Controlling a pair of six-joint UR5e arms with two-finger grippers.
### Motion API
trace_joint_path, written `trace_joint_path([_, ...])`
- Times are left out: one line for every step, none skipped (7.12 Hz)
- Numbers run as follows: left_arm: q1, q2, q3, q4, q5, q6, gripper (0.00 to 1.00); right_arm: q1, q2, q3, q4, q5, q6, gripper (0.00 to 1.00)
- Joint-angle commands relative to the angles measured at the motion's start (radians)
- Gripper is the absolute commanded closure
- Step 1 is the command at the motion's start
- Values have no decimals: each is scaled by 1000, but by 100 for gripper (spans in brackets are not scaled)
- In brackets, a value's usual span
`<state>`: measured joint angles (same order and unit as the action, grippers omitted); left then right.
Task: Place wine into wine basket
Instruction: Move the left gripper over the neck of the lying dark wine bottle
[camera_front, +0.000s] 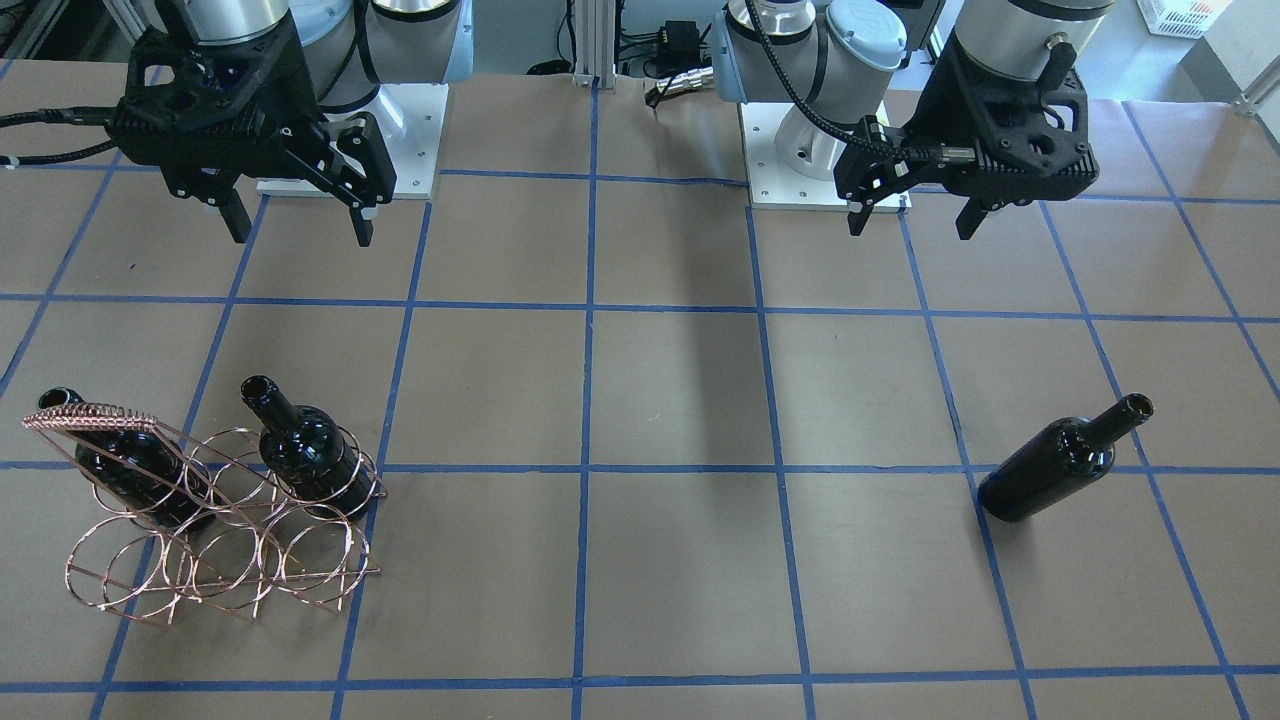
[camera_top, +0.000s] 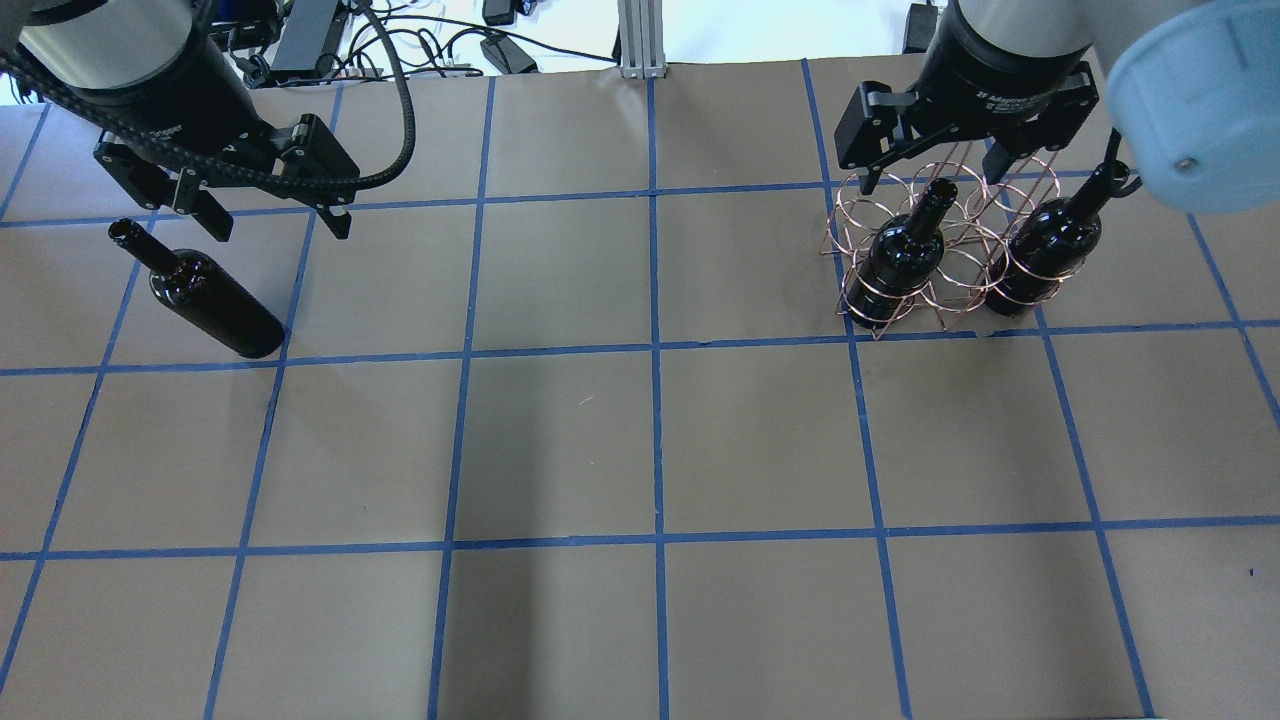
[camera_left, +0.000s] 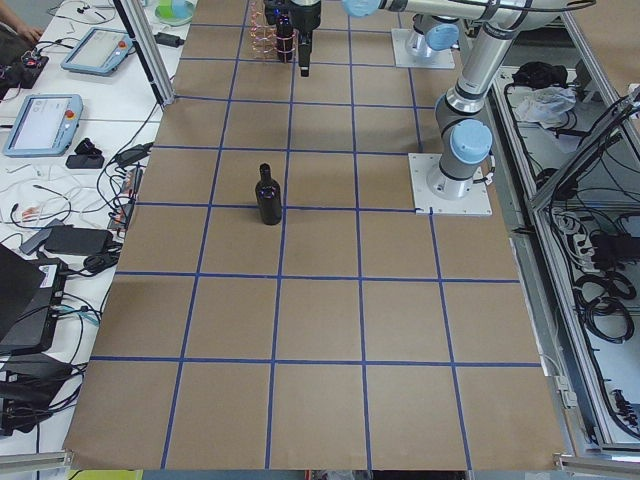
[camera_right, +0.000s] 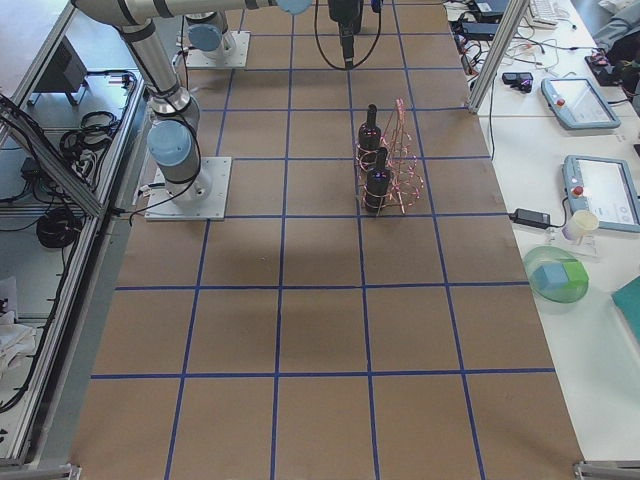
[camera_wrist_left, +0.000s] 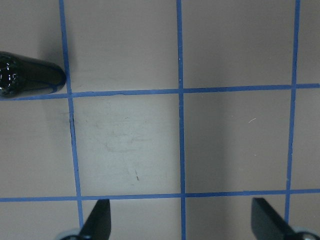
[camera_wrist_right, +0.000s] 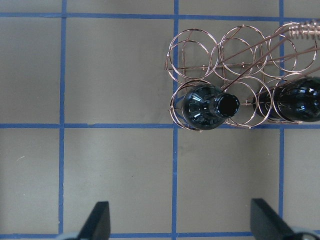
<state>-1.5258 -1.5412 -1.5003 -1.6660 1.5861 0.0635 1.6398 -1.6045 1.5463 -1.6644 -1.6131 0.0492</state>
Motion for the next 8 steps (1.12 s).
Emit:
trace_joint_path([21,-1,-1,-1,0,3,0,0,0,0,2,1,0,0])
trace_joint_path([70,0,0,-3,-5,4,0,0,0,0,0,-1,0,0])
trace_joint_path([132,1,3,-6,-9,6,0,0,0,0,2,1,0,0])
trace_joint_path([198,-5,12,-6,-6,36,0,0,0,0,0,-1,0,0])
trace_joint_path([264,-14,11,6,-5,95,0,0,0,0,0,-1,0,0])
trace_joint_path([330,-28,12,47,-5,198,0,0,0,0,0,1,0,0])
trace_joint_path([381,-57,11,127,-8,263,0,0,0,0,0,1,0,0])
trace_joint_path([404,-82,11,159,-18,269,0,0,-2,0,0,1,0,0])
